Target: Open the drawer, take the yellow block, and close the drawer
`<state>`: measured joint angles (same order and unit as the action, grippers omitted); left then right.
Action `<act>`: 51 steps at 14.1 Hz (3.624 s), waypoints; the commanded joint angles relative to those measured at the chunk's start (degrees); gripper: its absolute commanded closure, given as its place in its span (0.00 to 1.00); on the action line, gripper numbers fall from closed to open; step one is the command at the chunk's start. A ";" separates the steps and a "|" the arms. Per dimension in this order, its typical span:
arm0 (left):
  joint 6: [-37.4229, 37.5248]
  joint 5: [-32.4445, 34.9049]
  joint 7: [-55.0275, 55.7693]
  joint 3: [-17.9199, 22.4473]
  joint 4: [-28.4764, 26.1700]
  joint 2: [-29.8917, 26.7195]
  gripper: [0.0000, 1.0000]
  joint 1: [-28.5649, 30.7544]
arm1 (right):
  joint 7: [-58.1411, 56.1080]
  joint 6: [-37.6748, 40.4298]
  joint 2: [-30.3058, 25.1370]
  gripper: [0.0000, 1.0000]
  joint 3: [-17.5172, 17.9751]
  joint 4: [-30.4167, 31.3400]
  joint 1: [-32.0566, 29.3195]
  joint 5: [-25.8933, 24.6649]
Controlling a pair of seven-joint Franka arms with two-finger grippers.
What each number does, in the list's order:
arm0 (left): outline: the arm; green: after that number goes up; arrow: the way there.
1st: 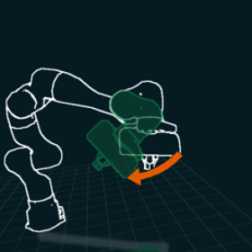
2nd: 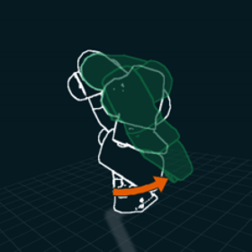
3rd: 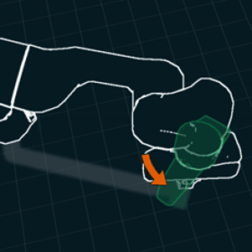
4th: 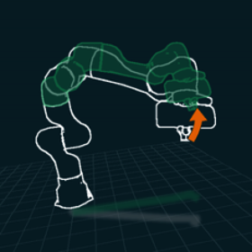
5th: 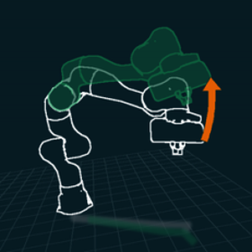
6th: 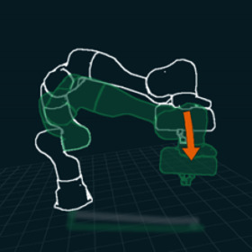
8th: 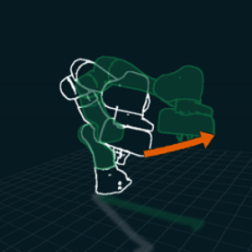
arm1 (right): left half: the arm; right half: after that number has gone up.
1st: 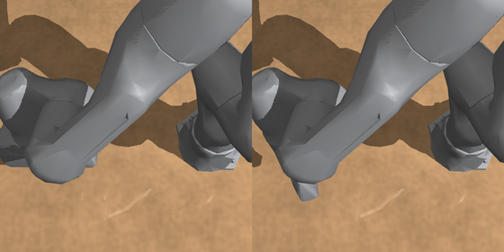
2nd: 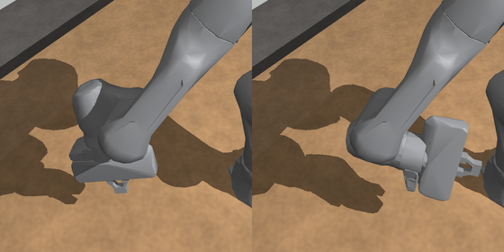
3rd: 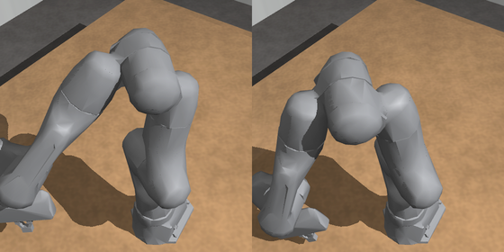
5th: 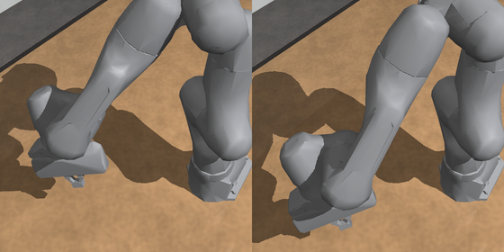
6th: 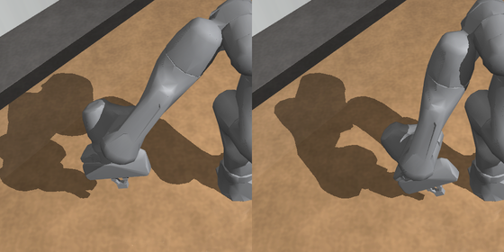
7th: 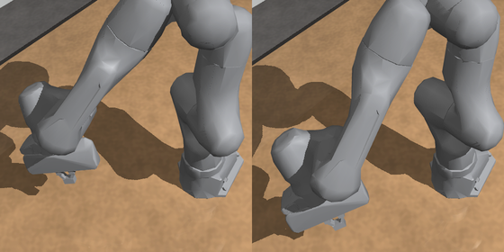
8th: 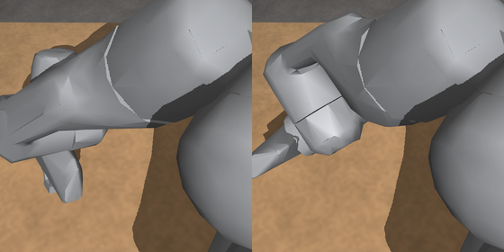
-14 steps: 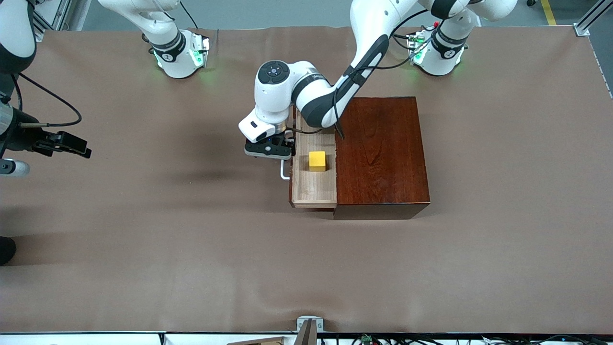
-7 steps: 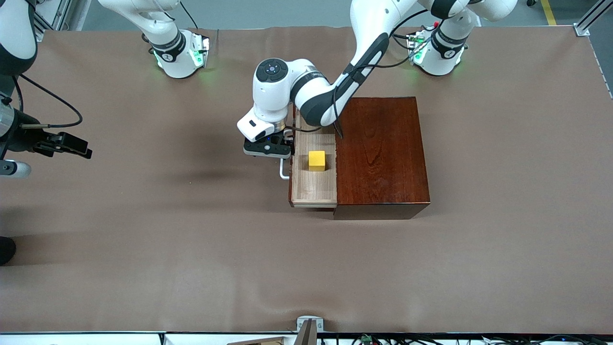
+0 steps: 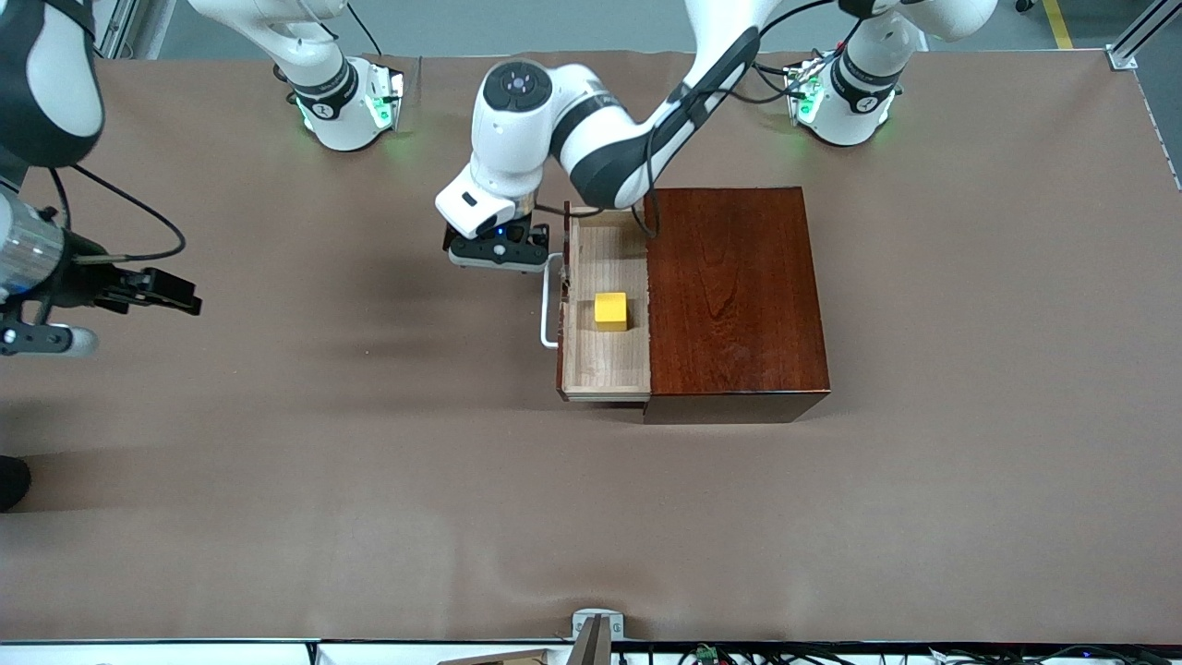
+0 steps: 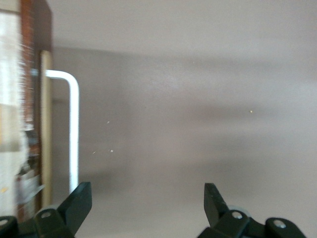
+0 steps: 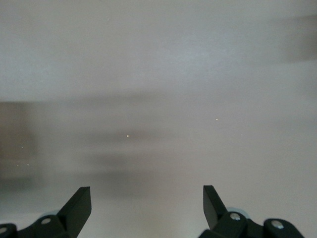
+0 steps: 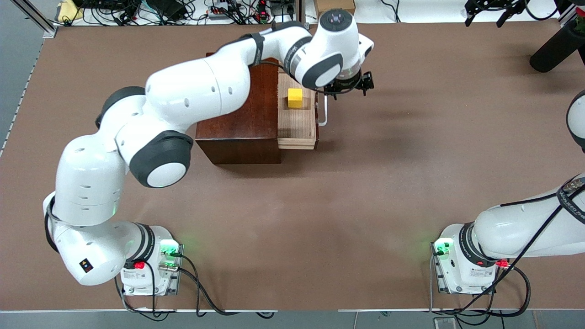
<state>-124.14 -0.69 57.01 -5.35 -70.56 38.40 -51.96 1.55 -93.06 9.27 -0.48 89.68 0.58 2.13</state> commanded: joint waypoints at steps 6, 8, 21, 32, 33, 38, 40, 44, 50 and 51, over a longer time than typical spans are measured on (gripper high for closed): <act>22.50 -1.85 -6.52 0.26 -1.85 -15.26 0.00 10.89 | 0.21 -0.28 2.24 0.00 0.40 -1.35 4.42 5.85; 30.14 -1.86 -17.05 0.34 -2.21 -18.43 0.00 15.46 | 0.12 -0.19 2.15 0.00 0.40 -1.87 5.30 7.01; 35.89 -1.15 -49.26 -0.10 -15.13 -30.32 0.00 44.30 | -0.58 -0.63 2.33 0.00 0.40 -4.51 10.75 11.85; 32.82 -1.59 -50.42 12.56 -14.25 -30.14 0.00 39.13 | -8.32 -4.49 2.42 0.00 0.40 -4.07 16.55 12.11; 32.91 -1.85 -50.42 12.56 -14.25 -30.75 0.00 39.30 | -8.41 -4.50 2.42 0.00 0.40 -3.99 16.82 12.11; 33.96 -1.94 -51.64 7.66 -14.69 -32.95 0.00 44.55 | -16.48 -4.67 3.03 0.00 0.39 -3.81 18.40 12.11; 34.22 -1.94 -51.74 5.62 -14.69 -33.21 0.00 45.80 | -16.67 -6.25 3.73 0.00 0.40 -3.72 19.62 12.11; 34.84 -1.94 -51.82 5.44 -14.78 -33.48 0.00 46.51 | -17.63 -9.93 4.70 0.00 0.31 -3.72 23.23 11.94; 34.58 -1.94 -52.26 5.27 -15.92 -33.83 0.00 47.48 | -33.00 -15.82 8.38 0.00 0.31 -3.72 24.46 11.94; 34.49 -1.94 -52.26 5.27 -16.71 -34.44 0.00 47.48 | -35.63 -17.49 9.35 0.00 0.31 -3.81 25.16 11.94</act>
<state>-89.62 -1.95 5.59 0.84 -84.90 6.24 -5.49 -29.49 -108.28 17.01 0.25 86.30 24.27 13.31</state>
